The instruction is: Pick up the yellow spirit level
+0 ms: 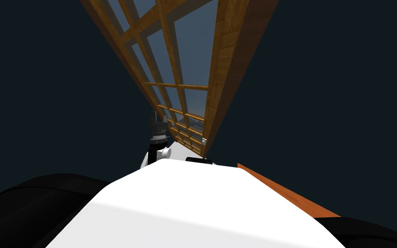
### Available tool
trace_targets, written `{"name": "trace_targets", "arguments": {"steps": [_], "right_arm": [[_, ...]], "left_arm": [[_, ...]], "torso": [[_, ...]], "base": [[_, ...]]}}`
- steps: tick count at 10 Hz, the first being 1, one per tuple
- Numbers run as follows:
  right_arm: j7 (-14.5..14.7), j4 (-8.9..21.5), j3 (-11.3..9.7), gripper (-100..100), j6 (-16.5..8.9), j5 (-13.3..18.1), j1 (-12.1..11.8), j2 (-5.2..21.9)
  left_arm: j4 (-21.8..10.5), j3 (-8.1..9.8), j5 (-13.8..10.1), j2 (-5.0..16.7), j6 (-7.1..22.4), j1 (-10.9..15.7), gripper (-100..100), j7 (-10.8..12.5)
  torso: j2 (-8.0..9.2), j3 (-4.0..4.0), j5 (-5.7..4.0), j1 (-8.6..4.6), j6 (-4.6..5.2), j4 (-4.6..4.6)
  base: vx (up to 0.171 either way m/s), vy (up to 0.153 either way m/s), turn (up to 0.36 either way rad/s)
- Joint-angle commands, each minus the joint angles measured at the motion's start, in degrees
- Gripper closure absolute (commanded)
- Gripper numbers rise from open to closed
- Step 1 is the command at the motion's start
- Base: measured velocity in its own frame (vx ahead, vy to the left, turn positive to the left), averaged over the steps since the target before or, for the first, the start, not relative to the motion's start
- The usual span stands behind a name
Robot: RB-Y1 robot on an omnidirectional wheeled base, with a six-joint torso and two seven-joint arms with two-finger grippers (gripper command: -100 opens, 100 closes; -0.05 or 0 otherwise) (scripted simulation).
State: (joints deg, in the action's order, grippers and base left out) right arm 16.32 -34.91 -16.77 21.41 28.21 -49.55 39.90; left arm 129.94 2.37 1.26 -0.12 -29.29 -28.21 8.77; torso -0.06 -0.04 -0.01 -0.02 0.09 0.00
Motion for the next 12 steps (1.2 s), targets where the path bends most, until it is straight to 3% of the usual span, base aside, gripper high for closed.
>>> {"name": "trace_targets", "arguments": {"steps": [1,4,6,7,9,10,12], "right_arm": [[1.4,0.8,0.0,-100,0.3,-1.6,0.3,-0.4],[7.1,0.3,-3.2,-100,-1.4,-7.3,-0.5,-1.5],[8.3,0.3,-3.2,-100,-1.4,-10.2,-0.5,-1.5],[10.9,0.1,-4.9,-100,-2.2,-12.2,-0.9,-2.1],[11.7,0.1,-4.9,-100,-2.2,-14.6,-0.9,-2.1],[14.4,-0.2,-6.5,-100,-3.0,-16.8,-1.3,-2.6],[15.2,-0.2,-6.5,-100,-3.0,-18.9,-1.3,-2.6]], "left_arm": [[0.0,0.0,0.0,0.0,0.0,0.0,0,0.0],[0.0,0.0,0.0,0.0,0.0,0.0,0,0.0],[0.0,0.0,0.0,0.0,0.0,0.0,0,0.0],[0.0,0.0,0.0,0.0,0.0,0.0,0,0.0],[0.0,0.0,0.0,0.0,0.0,0.0,0,0.0],[0.0,0.0,0.0,0.0,0.0,0.0,0,0.0],[0.0,0.0,0.0,0.0,0.0,0.0,0,0.0]], "torso": [[0.0,0.0,0.0,0.0,0.0,0.0],[0.02,0.02,0.01,0.03,0.0,0.01],[0.02,0.02,0.01,0.05,0.01,0.01],[0.02,0.01,0.02,0.07,0.0,0.01],[0.12,0.07,-0.11,-0.01,0.11,0.02],[0.13,0.08,-0.11,-0.01,0.11,0.02],[0.2,0.12,-0.19,-0.05,0.18,0.03]], "base": [[0.001,-0.009,-0.006],[-0.003,-0.018,0.021],[0.0,-0.005,0.0],[-0.004,-0.023,0.032],[-0.001,-0.021,0.007],[-0.005,-0.017,0.042],[-0.001,-0.015,0.006]]}}
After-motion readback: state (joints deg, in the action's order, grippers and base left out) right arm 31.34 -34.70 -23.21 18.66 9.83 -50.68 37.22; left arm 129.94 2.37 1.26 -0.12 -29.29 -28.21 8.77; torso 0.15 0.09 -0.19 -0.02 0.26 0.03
